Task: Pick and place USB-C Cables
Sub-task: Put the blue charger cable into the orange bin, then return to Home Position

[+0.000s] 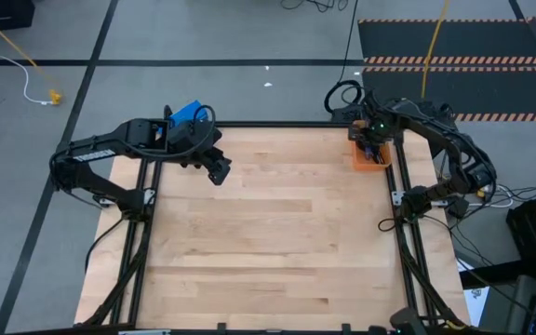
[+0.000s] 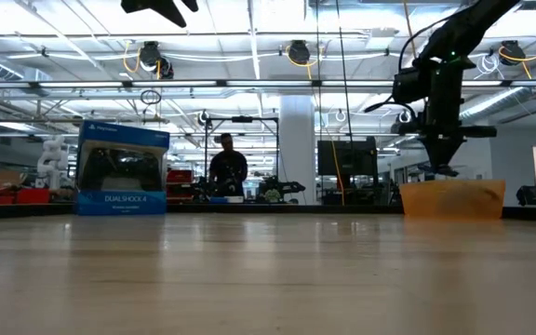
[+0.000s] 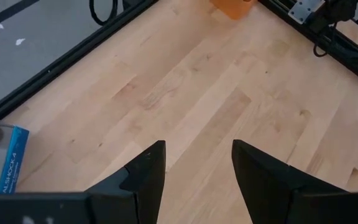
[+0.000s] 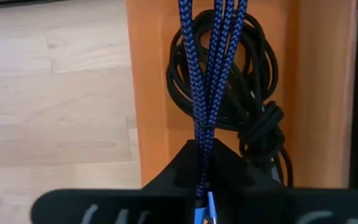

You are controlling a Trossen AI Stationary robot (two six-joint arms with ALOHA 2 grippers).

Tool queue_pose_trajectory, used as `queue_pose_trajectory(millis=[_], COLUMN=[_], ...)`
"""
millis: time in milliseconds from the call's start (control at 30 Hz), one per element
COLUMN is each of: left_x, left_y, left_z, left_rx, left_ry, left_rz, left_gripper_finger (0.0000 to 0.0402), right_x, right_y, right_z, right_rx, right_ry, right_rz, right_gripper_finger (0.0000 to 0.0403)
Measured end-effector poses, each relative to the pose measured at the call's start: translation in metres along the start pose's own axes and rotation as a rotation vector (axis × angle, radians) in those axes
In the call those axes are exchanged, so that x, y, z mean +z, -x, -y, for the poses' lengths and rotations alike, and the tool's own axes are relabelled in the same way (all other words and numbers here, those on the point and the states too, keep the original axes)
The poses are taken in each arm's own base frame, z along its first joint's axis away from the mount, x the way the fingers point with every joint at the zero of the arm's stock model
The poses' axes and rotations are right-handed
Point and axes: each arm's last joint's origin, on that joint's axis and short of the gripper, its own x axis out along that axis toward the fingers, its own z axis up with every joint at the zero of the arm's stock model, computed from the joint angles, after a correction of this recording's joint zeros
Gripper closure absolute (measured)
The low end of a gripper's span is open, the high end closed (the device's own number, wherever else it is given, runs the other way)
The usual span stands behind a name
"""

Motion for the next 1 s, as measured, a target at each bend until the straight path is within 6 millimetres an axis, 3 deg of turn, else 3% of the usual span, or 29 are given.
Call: queue_pose_trajectory(millis=[633,800,1000], left_x=[0.0,0.0,-0.002], left_y=[0.0,0.001,0.018], left_z=[0.0,0.0,-0.006], left_rx=[0.0,-0.001,-0.028], left_ry=[-0.01,0.006,0.005], left_rz=[-0.001,0.001,0.041], left_gripper_finger=[0.0215,0.0215,0.0215], right_x=[0.002,0.0,-0.022], right_y=[-0.002,0.021,0.072], right_z=[-0.002,-0.007,-0.012], right_rx=[-0.029,0.072,0.239], right_ry=[-0.017,0.042,0.153], right_rz=[-0.005,0.001,0.048], right_gripper_finger=[0.0301,0.0289,0.0289])
